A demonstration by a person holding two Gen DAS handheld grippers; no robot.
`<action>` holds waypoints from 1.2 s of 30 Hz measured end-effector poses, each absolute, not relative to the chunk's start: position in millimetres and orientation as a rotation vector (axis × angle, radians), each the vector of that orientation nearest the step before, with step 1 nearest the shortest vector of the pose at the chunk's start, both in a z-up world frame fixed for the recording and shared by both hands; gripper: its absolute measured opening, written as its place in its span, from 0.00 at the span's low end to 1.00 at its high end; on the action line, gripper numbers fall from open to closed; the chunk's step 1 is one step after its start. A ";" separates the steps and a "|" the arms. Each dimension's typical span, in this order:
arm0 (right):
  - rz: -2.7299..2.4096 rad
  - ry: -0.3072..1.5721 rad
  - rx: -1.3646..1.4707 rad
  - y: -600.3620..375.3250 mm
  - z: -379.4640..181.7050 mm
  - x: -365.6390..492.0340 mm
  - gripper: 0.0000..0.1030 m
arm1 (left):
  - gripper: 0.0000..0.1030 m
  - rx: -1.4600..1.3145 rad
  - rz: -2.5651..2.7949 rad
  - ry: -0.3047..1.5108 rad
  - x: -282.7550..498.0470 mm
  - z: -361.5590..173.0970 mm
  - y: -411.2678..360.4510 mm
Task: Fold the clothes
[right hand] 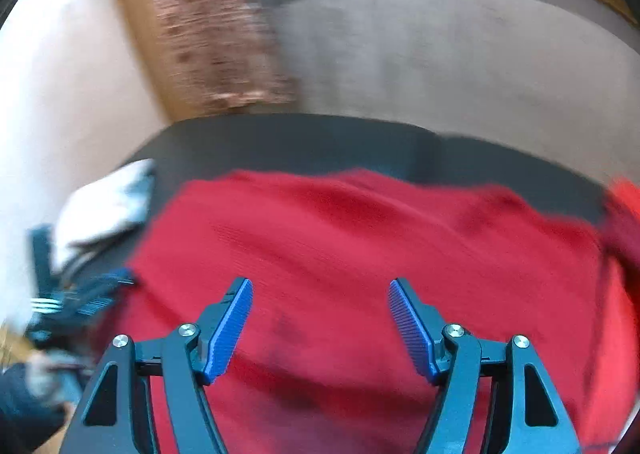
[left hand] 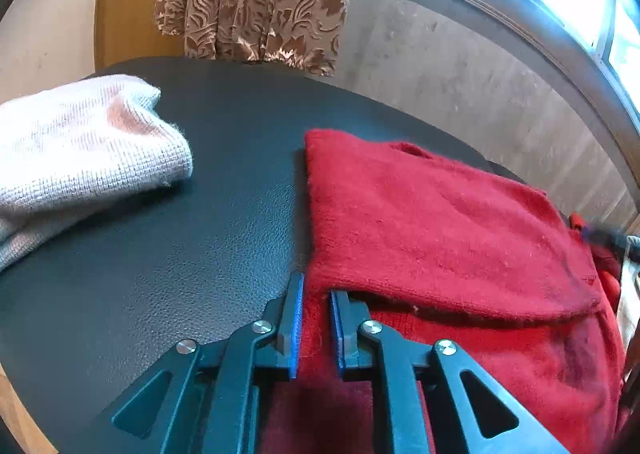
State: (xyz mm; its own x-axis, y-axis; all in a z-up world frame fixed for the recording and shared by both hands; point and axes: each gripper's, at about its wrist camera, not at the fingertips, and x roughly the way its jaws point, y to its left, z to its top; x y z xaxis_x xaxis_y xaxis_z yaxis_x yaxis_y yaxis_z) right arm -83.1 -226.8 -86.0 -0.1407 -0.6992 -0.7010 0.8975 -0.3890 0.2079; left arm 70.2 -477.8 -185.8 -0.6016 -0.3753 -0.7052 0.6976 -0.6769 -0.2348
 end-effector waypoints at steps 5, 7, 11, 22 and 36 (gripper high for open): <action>-1.531 0.401 0.837 -334.8 -70.4 -54.8 0.67 | 0.14 0.811 -2.259 0.636 76.7 -188.7 -474.8; -1.490 0.518 0.840 -380.0 -84.0 -38.6 0.59 | 0.14 0.802 -2.259 0.631 81.2 -188.0 -474.1; -1.450 0.744 0.942 -451.3 -137.0 -18.6 0.58 | 0.14 0.790 -2.263 0.628 84.8 -188.9 -472.9; -1.454 0.514 0.933 -486.1 -162.6 -21.8 0.04 | 0.11 0.773 -2.210 0.634 90.1 -191.4 -474.9; -1.841 0.168 0.969 -257.8 -110.9 -120.8 0.29 | 0.17 0.644 -2.195 0.675 109.8 -148.5 -468.3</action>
State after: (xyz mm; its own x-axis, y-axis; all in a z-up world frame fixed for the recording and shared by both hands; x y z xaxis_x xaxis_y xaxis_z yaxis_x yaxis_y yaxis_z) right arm -120.8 -257.8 -110.9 -0.1717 -0.7113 -0.6816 0.8227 -0.4841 0.2980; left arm 109.8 -468.3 -148.5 -0.6013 -0.4998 -0.6234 0.7638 -0.5886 -0.2648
